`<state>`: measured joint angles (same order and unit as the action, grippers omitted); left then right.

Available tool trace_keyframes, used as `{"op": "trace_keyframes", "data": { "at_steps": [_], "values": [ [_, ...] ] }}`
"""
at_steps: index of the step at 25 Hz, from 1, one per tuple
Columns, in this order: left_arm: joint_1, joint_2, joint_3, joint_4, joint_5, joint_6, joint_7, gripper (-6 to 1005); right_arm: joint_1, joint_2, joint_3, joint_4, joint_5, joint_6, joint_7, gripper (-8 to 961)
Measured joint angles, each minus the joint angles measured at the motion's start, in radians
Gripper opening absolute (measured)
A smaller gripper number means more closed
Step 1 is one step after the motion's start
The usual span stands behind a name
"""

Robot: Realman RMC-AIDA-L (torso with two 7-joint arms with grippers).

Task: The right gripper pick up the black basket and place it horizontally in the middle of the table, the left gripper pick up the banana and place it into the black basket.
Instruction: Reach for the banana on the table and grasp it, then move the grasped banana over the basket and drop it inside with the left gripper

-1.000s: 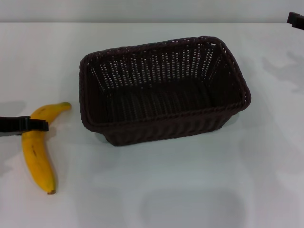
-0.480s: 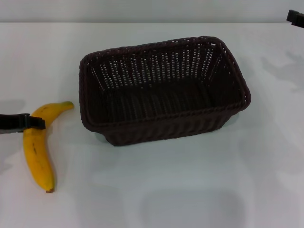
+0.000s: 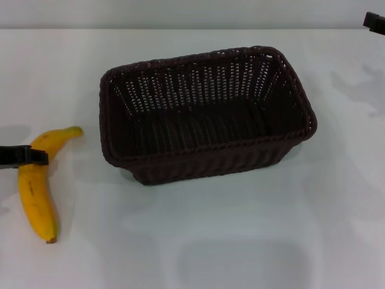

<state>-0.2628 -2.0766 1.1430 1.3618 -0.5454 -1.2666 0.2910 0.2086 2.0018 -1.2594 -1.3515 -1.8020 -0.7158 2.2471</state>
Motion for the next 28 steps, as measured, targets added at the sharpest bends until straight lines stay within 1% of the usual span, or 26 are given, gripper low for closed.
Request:
{"op": "trace_keyframes", "data": {
  "at_steps": [13, 21, 23, 25, 28],
  "values": [
    [0.001, 0.0, -0.002, -0.005, -0.018, 0.07, 0.028, 483, 0.0, 0.0, 0.0, 0.0, 0.0, -0.001, 0.0, 857],
    [0.0, 0.002, -0.008, 0.048, -0.041, 0.086, 0.029, 482, -0.002, 0.0, 0.0, 0.002, 0.0, 0.002, 0.0, 857],
    [-0.001, 0.003, -0.014, 0.118, -0.044, 0.081, 0.028, 482, -0.003, 0.0, 0.0, 0.002, 0.0, 0.002, 0.0, 857],
    [-0.001, 0.003, -0.019, 0.164, -0.044, 0.074, 0.026, 483, -0.003, 0.0, 0.0, 0.002, 0.0, 0.002, 0.0, 857],
    [-0.001, 0.003, -0.044, 0.252, -0.045, 0.059, 0.025, 483, -0.003, 0.0, 0.0, 0.002, 0.0, 0.003, 0.0, 857]
  ]
}}
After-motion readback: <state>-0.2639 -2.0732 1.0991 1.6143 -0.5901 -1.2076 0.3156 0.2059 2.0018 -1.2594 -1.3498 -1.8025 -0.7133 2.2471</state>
